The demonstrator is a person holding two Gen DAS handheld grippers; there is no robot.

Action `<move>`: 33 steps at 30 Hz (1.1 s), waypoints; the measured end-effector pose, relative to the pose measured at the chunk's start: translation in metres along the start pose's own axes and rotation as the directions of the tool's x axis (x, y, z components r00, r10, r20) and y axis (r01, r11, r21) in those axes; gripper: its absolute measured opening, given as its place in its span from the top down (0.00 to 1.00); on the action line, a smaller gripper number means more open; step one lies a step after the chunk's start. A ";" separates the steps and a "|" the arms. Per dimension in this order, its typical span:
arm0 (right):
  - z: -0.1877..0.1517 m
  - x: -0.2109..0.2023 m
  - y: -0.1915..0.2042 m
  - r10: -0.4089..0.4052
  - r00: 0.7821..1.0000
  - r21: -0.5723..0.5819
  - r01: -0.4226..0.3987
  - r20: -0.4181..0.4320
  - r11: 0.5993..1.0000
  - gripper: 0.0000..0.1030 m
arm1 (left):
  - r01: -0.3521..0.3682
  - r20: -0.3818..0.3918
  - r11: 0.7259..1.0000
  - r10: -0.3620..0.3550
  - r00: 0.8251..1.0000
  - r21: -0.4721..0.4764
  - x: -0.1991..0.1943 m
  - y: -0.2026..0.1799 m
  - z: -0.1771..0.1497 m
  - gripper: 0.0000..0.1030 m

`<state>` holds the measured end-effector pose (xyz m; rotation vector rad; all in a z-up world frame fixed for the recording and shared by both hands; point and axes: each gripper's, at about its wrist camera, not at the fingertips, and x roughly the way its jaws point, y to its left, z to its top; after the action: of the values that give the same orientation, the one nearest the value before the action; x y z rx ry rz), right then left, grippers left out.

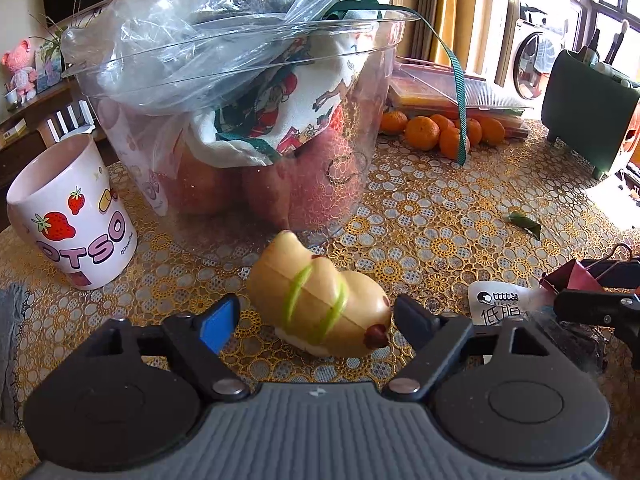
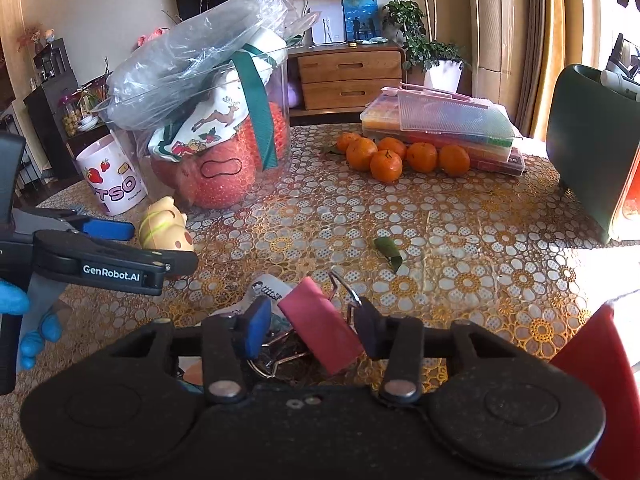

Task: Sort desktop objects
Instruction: 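Close left tool on yellow squishy toy while right tool closes on pink clip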

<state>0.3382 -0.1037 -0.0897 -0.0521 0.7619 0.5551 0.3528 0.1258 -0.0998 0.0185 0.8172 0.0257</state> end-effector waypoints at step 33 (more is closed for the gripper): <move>-0.016 -0.084 0.008 -0.018 0.994 0.018 0.016 0.105 1.000 0.80 | 0.118 0.033 0.989 -0.121 0.992 0.089 -0.103 -0.044 -0.024 0.35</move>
<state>0.2748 -0.1387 -0.0437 -0.0135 0.6634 0.5312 0.2656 0.0793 -0.0426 0.0519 0.7791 -0.1232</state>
